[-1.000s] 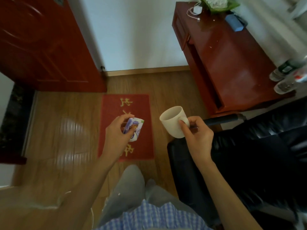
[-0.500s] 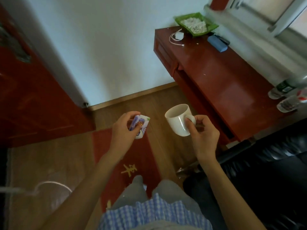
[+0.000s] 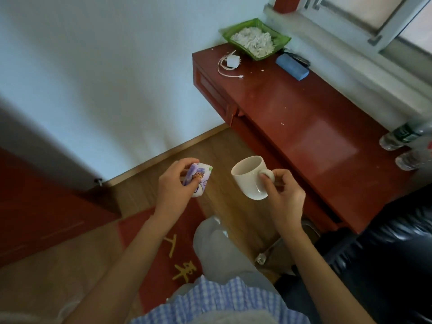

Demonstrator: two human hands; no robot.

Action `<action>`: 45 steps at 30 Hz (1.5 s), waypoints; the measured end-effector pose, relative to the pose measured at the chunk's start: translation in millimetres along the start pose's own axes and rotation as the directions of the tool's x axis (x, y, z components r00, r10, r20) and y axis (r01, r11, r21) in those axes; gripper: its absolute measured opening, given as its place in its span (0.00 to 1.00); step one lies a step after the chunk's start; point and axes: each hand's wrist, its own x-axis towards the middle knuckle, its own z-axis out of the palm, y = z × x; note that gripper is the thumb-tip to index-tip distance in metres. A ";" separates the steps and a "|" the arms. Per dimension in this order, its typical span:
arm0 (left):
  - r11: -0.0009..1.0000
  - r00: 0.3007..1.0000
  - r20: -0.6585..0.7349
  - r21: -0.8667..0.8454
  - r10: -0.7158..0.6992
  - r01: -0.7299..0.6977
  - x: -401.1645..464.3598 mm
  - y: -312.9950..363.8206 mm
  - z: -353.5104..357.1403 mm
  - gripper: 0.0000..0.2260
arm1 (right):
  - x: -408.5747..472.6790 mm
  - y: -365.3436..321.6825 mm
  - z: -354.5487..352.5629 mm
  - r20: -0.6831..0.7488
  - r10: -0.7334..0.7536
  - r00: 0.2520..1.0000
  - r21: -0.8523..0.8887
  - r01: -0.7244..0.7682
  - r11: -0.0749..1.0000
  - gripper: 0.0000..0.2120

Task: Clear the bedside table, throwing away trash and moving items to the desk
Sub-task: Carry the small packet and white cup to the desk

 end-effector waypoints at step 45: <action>0.996 0.761 0.644 -0.001 0.070 -0.091 540.2 24.9 350.3 0.14 | 388.9 105.7 -0.8 -0.619 0.476 0.624 0.049 -0.574 0.817 0.04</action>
